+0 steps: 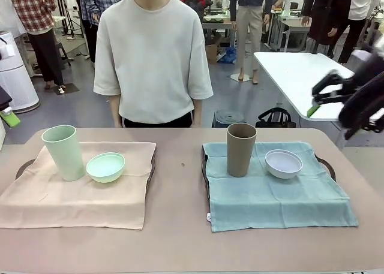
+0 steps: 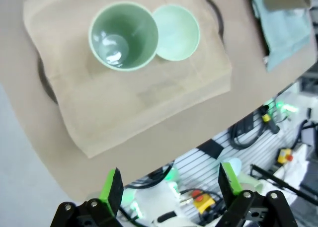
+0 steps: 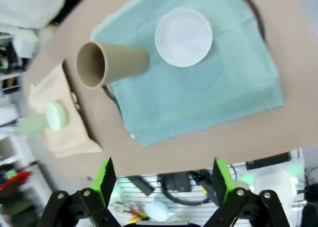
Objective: Set up a tray with a mat and arrange the tableware.
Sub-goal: Place the Picnic Bowl and Reusable plastic cup back onto the Handle tray in front of the human's position.
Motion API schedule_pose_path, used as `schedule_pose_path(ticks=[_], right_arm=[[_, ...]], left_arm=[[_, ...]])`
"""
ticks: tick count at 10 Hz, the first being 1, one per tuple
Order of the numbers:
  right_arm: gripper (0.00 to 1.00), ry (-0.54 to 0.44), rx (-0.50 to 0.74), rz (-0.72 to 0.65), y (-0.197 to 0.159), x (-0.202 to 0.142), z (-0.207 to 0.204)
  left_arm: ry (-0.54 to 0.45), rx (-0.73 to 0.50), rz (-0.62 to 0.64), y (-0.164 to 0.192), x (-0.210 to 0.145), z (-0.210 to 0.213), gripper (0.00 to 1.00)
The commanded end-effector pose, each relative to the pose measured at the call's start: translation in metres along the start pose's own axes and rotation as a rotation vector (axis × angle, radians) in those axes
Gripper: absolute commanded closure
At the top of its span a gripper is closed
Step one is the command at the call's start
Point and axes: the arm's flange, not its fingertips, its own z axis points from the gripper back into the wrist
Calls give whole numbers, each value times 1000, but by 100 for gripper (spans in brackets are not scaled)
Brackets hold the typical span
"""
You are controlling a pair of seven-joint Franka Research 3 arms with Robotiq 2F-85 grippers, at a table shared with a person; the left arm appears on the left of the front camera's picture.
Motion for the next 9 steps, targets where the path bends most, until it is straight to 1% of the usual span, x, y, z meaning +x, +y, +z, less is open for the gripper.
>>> schedule_pose_path(ticks=[1,3,4,5,6,7,9], right_arm=[[0,89,194,-49,-43,14,-1],[0,118,359,-108,-95,22,9],[0,120,430,-86,-116,22,15],[0,103,486,-21,-136,20,21],[0,103,505,44,-158,18,26],[0,97,519,49,-175,18,30],[0,75,544,64,-210,14,34]], left_arm=[[-55,-140,66,9,3,-5,0],[-81,-319,46,33,-4,1,0],[-95,-405,57,49,-6,1,0],[-102,-494,71,66,-11,5,0],[-105,-563,95,84,-18,9,0],[-106,-590,138,98,-23,14,0],[-166,-618,211,121,-33,24,0]])
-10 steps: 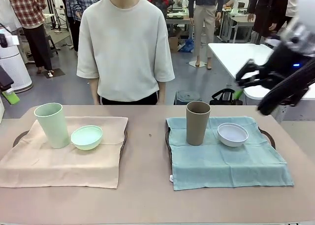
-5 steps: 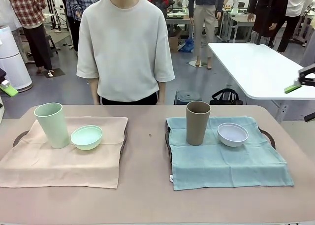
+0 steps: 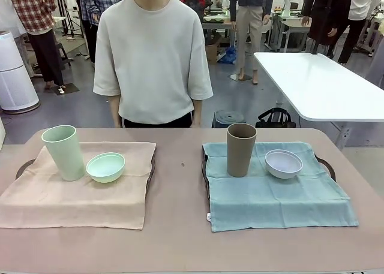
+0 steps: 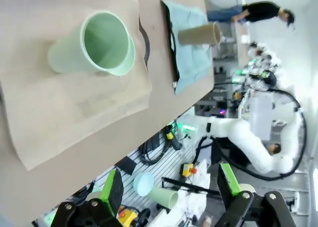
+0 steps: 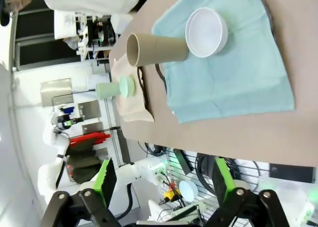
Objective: Set up a tray with a mat and arrange the tableware.
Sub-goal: Place the Picnic Bowl and Reusable plastic cup back onto the Handle tray in front of the human's position.
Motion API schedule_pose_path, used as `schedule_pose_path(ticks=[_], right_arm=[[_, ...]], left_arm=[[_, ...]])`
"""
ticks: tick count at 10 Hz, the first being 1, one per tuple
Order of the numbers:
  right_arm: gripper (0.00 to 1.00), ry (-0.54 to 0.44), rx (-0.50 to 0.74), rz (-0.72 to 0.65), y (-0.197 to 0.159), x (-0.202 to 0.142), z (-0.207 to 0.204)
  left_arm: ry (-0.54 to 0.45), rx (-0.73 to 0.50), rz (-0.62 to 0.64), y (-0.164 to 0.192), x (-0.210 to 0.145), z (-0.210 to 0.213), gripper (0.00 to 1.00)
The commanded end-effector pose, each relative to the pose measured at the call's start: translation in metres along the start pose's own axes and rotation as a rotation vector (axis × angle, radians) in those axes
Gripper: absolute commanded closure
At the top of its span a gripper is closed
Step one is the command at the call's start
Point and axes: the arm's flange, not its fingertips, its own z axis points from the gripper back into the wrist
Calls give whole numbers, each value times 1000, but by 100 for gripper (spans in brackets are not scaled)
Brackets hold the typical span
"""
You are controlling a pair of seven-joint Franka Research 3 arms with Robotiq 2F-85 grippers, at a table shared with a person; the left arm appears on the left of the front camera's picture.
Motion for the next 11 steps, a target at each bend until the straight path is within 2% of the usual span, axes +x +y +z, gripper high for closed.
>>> schedule_pose_path(ticks=[1,4,5,6,11], right_arm=[[0,-2,32,4,-30,-3,17],[0,4,38,44,-36,-13,31],[0,28,25,59,-30,-12,28],[0,-27,59,8,-37,-13,27],[0,-27,59,8,-37,-13,27]], left_arm=[[-58,-38,47,4,4,19,0],[-83,35,82,8,-2,15,0],[-59,-9,55,16,-3,25,0],[-59,-9,55,16,-3,25,0],[-59,-9,55,16,-3,25,0]])
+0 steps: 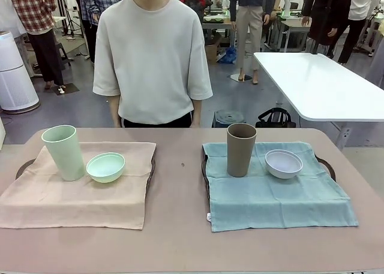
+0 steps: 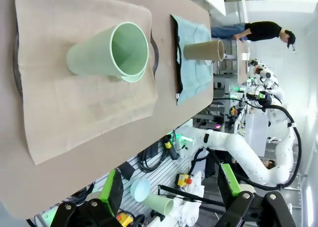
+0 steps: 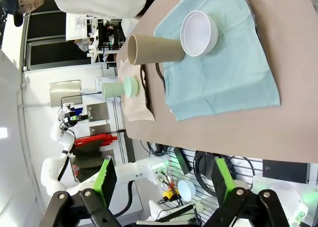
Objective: Set up a tray with a mat and arrange the tableware.
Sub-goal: Place the Picnic Bowl and Reusable plastic cup back onto the Handle tray in front of the human's position.
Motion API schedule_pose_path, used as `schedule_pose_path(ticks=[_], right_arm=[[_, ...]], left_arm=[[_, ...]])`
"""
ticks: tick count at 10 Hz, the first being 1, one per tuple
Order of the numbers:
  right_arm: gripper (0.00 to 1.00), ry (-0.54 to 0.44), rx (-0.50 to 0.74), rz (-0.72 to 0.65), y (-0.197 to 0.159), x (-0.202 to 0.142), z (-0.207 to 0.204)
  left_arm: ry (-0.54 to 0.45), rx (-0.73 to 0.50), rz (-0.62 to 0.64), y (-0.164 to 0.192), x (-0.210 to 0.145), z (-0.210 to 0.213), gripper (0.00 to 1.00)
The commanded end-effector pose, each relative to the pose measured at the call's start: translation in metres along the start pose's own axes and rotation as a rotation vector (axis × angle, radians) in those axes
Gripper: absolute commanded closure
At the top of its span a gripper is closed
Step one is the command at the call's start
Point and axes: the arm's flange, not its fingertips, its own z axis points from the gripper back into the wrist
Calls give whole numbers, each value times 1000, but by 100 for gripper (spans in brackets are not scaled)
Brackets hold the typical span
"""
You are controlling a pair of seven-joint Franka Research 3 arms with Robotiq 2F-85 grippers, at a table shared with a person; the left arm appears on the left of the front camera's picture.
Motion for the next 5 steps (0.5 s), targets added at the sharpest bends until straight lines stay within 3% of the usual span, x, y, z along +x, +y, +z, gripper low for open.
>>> schedule_pose_path(ticks=[1,5], right_arm=[[0,-2,8,-2,-1,1,-2],[0,-2,8,-2,-1,1,-2]], left_arm=[[0,-10,-8,0,-1,1,0],[0,-10,-8,0,-1,1,0]])
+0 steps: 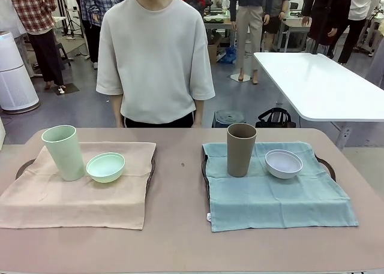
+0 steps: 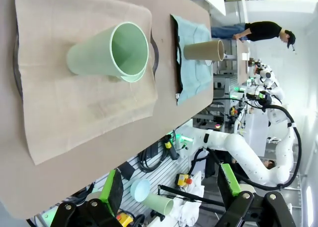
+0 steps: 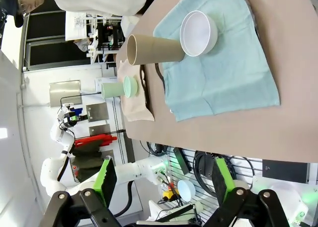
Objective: Set up a tray with a mat and arrange the tableware.
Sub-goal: Place the Picnic Bowl and Reusable plastic cup back onto the Handle tray in front of the human's position.
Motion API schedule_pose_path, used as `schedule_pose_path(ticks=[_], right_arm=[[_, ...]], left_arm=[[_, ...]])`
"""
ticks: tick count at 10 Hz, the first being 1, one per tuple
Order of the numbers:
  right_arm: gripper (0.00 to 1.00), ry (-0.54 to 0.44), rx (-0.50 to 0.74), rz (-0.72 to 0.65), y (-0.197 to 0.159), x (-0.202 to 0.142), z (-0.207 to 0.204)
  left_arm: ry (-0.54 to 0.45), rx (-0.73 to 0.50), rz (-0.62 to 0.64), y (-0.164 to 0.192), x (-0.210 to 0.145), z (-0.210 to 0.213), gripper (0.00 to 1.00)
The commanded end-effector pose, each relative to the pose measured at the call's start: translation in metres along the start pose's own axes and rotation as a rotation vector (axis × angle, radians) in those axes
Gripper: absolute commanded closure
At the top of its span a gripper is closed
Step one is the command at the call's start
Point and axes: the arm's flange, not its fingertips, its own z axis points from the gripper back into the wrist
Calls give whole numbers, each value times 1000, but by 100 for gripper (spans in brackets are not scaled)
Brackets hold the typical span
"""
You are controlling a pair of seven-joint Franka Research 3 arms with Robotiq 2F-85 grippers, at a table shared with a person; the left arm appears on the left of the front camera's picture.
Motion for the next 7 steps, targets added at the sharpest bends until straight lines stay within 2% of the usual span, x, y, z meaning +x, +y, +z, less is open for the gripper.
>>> schedule_pose_path(ticks=[1,7], right_arm=[[0,-2,10,-1,-2,1,-2],[0,-2,10,-1,-2,1,-2]], left_arm=[[0,-10,-8,0,-1,1,0],[0,-10,-8,0,-1,1,0]])
